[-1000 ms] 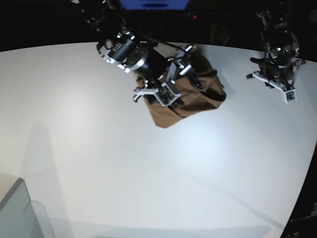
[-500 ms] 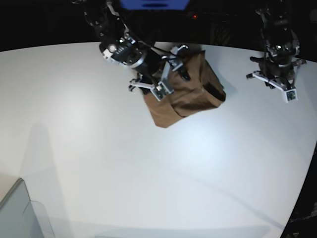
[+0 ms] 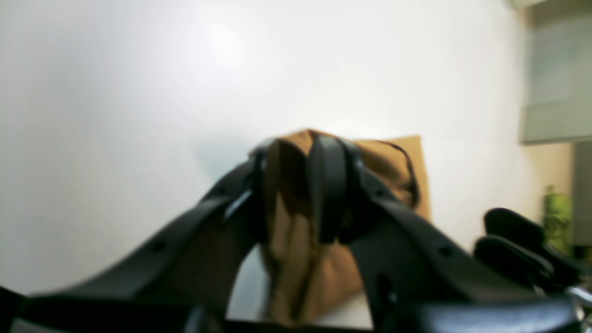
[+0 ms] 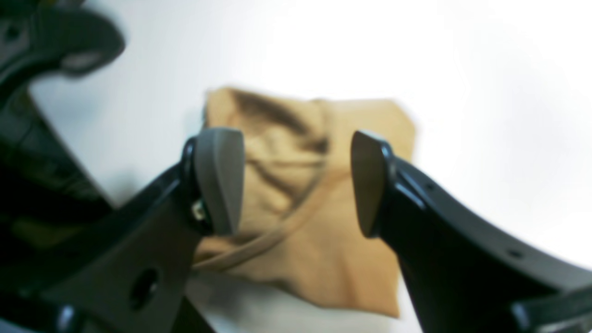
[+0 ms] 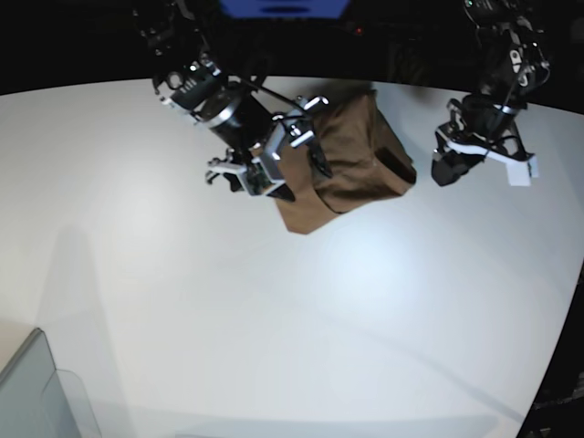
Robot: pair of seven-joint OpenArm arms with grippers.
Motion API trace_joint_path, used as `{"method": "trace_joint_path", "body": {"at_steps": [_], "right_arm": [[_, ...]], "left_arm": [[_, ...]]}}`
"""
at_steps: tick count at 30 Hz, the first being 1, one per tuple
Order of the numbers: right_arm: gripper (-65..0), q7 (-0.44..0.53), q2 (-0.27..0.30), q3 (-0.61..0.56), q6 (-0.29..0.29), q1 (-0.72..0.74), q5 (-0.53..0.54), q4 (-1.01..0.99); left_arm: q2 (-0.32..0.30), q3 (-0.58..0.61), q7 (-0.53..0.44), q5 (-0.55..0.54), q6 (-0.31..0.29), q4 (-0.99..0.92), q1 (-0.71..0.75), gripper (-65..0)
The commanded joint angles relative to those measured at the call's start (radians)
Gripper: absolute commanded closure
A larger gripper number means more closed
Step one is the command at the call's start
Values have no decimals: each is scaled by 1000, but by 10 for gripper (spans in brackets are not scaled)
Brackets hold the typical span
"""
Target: Layout the t-shirt on the table in an organized manner, then fold the t-shirt properly
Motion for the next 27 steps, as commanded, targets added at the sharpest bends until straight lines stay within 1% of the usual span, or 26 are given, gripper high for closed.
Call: {"method": "trace_joint_path", "body": {"at_steps": [1, 3, 6, 10, 13, 15, 16, 19, 21, 22, 24, 27], "right_arm": [[-384, 36, -7, 20, 4, -1, 9, 22], [-422, 46, -12, 64, 4, -9, 9, 22], [-456, 46, -10, 85, 4, -9, 9, 21], [-456, 44, -7, 107, 6, -9, 9, 19], [-456, 43, -4, 105, 6, -9, 9, 19], [-456, 41, -4, 105, 8, -9, 9, 19], [-456, 40, -4, 105, 8, -9, 9, 19], [-456, 40, -4, 105, 8, -10, 9, 19], [-456, 40, -4, 105, 8, -10, 9, 19], [-456, 40, -4, 105, 8, -10, 9, 19], [-456, 40, -4, 105, 8, -10, 9, 19], [-456, 40, -2, 105, 9, -10, 9, 18]], "left_arm": [[-6, 1, -14, -50, -6, 16, 4, -143], [-6, 4, -11, -116, -4, 13, 15, -143], [-6, 11, 35, -158, -4, 13, 27, -143], [3, 14, 69, -155, -4, -4, 19, -143], [3, 14, 72, -155, -4, -8, 19, -149], [3, 11, 72, -155, 4, -8, 21, -199], [1, 14, 72, -155, 5, -8, 21, -247], [0, 20, 75, -159, -4, -8, 24, -460], [-6, 60, 92, -153, -4, -8, 24, -619], [-6, 70, 99, -153, -4, -10, 23, -650], [-2, 81, 99, -151, -4, -11, 21, -650], [4, 118, 92, -101, 4, -47, 10, -650]]}}
